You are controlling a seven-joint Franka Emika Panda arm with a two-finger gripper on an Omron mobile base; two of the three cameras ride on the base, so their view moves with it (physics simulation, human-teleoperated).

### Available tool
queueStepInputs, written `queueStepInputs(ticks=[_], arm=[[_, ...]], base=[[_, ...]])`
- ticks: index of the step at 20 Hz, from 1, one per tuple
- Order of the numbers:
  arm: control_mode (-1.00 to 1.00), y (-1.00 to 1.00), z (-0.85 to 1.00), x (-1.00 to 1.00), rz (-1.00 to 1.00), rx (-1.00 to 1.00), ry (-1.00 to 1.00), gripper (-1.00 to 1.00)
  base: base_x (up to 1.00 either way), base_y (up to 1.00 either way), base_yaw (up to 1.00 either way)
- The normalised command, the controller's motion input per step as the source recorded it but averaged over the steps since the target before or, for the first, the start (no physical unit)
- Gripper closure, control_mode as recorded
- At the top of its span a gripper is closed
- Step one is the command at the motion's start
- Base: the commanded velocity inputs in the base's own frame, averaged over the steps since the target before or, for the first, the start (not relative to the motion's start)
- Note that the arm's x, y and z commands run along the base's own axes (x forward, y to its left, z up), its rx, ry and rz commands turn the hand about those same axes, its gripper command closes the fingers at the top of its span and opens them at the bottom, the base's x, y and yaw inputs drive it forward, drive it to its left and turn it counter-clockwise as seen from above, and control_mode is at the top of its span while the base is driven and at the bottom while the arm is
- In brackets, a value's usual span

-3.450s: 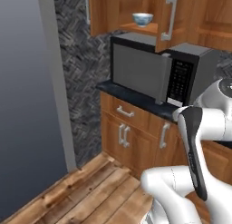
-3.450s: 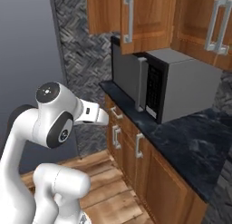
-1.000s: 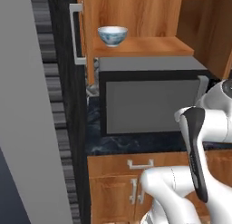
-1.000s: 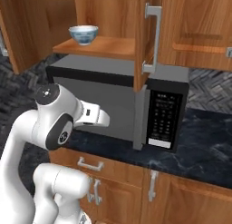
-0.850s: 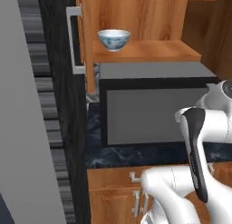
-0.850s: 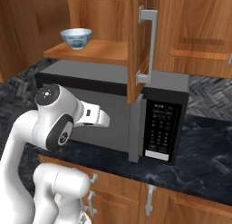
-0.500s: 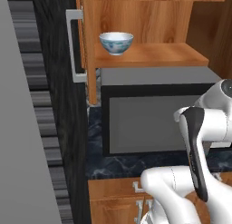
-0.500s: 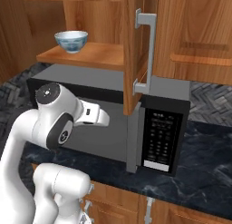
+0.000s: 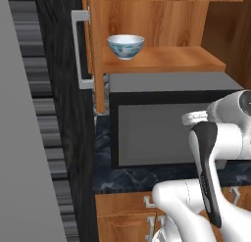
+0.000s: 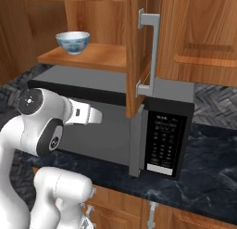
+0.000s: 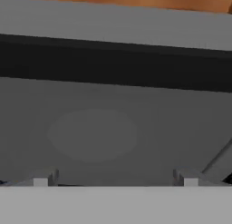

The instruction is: Take the smaller bowl and place it next to the appetizer plate on the dining counter , and place the larger bowl next to the plate with cooked food.

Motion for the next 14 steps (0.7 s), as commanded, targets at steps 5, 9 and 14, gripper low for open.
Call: queueStepInputs(ticks=[5, 9, 14], arm=[[-1.0, 0.18, 0.66, -0.12, -0.06, 0.38, -0.21, -1.0], [-1.0, 0.58, 0.91, -0.03, -0.1, 0.28, -0.27, -1.0], [-1.0, 0.57, 0.74, -0.03, -0.13, 0.12, -0.08, -1.0]], base=[[0.0, 0.0, 0.0], [0.0, 0.0, 0.0], [0.0, 0.0, 0.0]])
